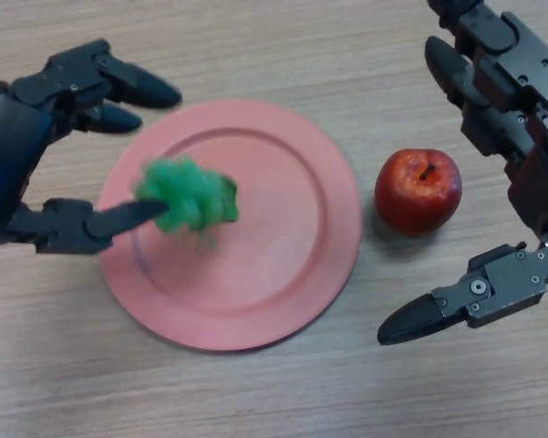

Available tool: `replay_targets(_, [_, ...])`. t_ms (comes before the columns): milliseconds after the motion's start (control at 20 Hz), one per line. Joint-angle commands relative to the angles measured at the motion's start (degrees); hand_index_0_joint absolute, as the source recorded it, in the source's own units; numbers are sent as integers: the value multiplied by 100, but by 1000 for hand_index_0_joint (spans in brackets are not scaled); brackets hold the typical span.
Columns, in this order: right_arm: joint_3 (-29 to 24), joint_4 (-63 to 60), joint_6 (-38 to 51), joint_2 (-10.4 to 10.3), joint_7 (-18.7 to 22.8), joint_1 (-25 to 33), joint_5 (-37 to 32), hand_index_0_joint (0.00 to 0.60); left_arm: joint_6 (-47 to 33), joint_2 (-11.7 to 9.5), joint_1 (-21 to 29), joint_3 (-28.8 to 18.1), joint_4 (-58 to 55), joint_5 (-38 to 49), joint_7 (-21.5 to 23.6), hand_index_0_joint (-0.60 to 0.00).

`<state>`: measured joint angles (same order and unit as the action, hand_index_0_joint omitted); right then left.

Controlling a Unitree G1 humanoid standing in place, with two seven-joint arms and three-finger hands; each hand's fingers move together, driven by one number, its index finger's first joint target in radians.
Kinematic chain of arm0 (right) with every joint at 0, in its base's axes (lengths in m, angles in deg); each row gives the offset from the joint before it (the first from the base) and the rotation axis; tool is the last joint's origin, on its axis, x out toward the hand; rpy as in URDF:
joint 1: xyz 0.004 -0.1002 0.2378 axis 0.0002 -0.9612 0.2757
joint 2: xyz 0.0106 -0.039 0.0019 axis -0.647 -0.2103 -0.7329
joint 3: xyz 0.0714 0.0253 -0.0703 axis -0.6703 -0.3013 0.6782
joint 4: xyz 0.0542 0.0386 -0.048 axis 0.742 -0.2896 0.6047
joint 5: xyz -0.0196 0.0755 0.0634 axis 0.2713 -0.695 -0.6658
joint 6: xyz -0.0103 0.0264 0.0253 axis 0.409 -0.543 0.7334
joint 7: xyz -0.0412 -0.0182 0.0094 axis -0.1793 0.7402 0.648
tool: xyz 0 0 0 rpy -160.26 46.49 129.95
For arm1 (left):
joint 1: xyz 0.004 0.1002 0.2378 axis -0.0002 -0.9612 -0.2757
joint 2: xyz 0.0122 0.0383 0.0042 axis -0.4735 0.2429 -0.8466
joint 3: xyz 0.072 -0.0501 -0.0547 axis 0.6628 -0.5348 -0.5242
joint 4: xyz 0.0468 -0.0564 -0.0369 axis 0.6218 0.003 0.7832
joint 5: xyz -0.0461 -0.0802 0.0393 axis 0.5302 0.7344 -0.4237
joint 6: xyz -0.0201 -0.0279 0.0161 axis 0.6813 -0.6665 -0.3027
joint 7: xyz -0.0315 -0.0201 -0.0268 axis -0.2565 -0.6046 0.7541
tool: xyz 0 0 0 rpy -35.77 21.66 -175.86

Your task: Pick up the green grapes and place it on the plate

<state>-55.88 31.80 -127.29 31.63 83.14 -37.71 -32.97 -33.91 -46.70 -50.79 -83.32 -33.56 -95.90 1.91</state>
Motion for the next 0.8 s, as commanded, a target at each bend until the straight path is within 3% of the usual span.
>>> replay_targets(50, [-138,311,773,83,233,233,-42,0,-642,-203,48,-658,-248,56,501,0])
replay_targets(300, [-78,311,648,18,157,296,104,0,-738,-236,-54,-817,-284,132,587,0])
replay_targets(500, [-170,311,399,-87,107,447,88,0,-722,-29,-93,-1023,-384,925,909,0])
replay_targets(650, [-249,311,380,23,16,543,204,0,-767,-28,-62,-1609,-592,2864,1262,0])
replay_targets(800, [-212,311,386,-48,-129,597,502,0,-497,-115,-329,-2064,-793,4667,1498,0])
